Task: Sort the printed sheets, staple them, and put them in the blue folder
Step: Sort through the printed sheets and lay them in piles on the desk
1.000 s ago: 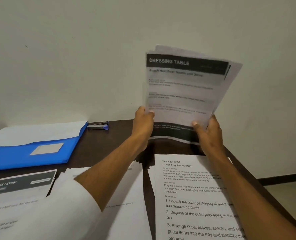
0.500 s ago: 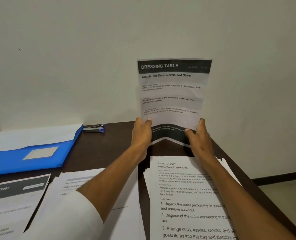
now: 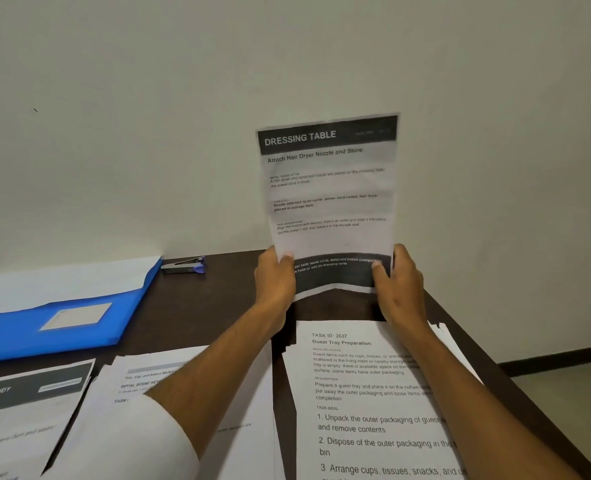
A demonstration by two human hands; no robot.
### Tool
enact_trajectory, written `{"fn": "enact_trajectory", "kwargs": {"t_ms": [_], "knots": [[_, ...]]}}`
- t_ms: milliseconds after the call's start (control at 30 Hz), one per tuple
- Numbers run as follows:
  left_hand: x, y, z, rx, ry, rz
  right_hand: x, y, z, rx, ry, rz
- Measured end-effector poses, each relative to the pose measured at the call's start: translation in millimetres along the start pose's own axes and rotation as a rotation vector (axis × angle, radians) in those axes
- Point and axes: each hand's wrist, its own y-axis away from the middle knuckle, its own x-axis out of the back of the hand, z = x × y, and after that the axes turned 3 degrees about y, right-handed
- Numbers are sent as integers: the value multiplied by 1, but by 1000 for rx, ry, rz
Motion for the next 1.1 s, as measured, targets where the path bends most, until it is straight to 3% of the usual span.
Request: {"fn": "enact_trajectory", "kwargs": {"t_ms": [133,500,833,1100], "knots": [[4,-4,-1,-5,-51,5,4,-4,-1,-10,-13,58],[15,1,-15,158,-227,-101,4,-8,19,-200,201,-45],[17,8,-20,95,-359,-175,16,-5,13,-170,472,-100],[31,19,-10,-12,-381,-351,19,-7,17,-141,539,-113]]}}
